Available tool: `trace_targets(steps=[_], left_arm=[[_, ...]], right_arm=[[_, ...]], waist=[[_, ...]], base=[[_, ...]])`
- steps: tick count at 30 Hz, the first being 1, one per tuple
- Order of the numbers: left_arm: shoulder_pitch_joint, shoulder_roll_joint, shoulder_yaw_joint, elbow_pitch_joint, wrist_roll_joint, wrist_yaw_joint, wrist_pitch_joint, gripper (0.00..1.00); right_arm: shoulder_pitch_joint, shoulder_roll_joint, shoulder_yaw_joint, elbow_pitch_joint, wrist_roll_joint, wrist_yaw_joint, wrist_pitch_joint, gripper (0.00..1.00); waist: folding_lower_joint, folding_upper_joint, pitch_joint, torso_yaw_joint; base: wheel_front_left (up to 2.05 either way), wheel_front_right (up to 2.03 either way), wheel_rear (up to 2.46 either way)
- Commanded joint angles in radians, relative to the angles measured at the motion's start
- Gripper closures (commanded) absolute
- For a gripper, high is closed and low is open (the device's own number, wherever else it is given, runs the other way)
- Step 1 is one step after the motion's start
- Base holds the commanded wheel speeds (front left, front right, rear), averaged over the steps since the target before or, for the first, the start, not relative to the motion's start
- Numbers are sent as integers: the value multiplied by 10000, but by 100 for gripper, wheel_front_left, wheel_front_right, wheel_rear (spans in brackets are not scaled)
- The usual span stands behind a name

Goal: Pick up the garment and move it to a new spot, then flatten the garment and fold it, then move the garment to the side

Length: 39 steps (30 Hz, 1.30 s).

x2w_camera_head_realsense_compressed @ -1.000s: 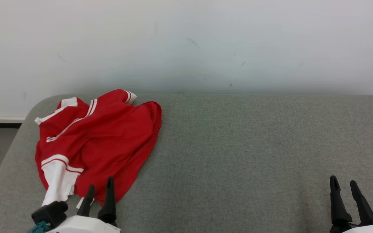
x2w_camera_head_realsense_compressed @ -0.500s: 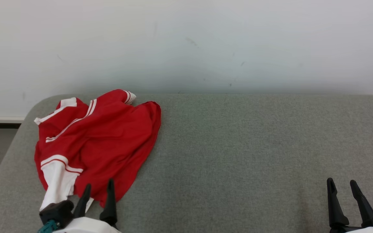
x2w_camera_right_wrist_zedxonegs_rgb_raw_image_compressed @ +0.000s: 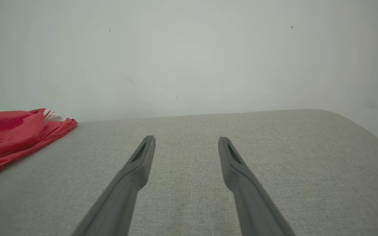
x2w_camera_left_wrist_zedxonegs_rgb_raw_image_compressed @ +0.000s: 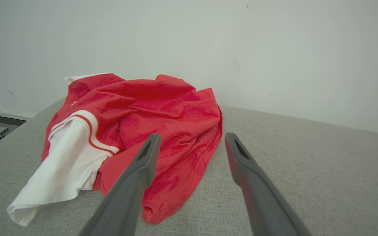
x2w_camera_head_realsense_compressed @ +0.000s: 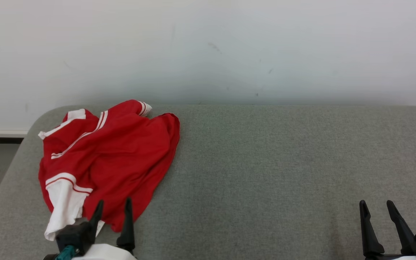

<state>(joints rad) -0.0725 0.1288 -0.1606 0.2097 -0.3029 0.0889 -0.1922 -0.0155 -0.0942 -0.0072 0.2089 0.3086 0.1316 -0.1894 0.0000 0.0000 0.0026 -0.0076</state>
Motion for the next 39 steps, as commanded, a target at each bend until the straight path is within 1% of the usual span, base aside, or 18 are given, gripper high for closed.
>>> trace_targets(steps=[1,10,15,26,32,36,39], left_arm=[[4,116,-38,-80,354,39,-75,0],[37,191,-239,-11,1029,137,-275,0],[94,76,-159,158,1158,97,-384,0],[145,-73,6,355,1859,0,-602,0],[185,-197,186,410,2077,-70,-662,0],[217,-274,296,403,2340,-133,-744,0],[214,-324,378,404,2354,-192,-728,0]], right_arm=[[-27,-41,42,-5,-180,-12,-102,0],[-14,-27,95,29,-702,-14,-303,0],[3,-39,68,33,-974,-14,-412,0],[139,-63,102,100,-1216,-16,-616,0],[152,-37,144,157,-1104,-17,-701,0],[165,-105,198,197,-1272,-17,-779,0],[147,-163,205,217,-1169,-17,-767,0]], waist=[[0,0,2,3],[0,0,-11,10],[0,0,-31,6],[0,0,-32,37],[0,0,-39,31],[0,0,-40,6],[0,0,-32,-15]], base=[[0,0,0],[0,0,0],[0,0,0],[0,0,0],[0,0,0],[0,0,0],[0,0,0]])
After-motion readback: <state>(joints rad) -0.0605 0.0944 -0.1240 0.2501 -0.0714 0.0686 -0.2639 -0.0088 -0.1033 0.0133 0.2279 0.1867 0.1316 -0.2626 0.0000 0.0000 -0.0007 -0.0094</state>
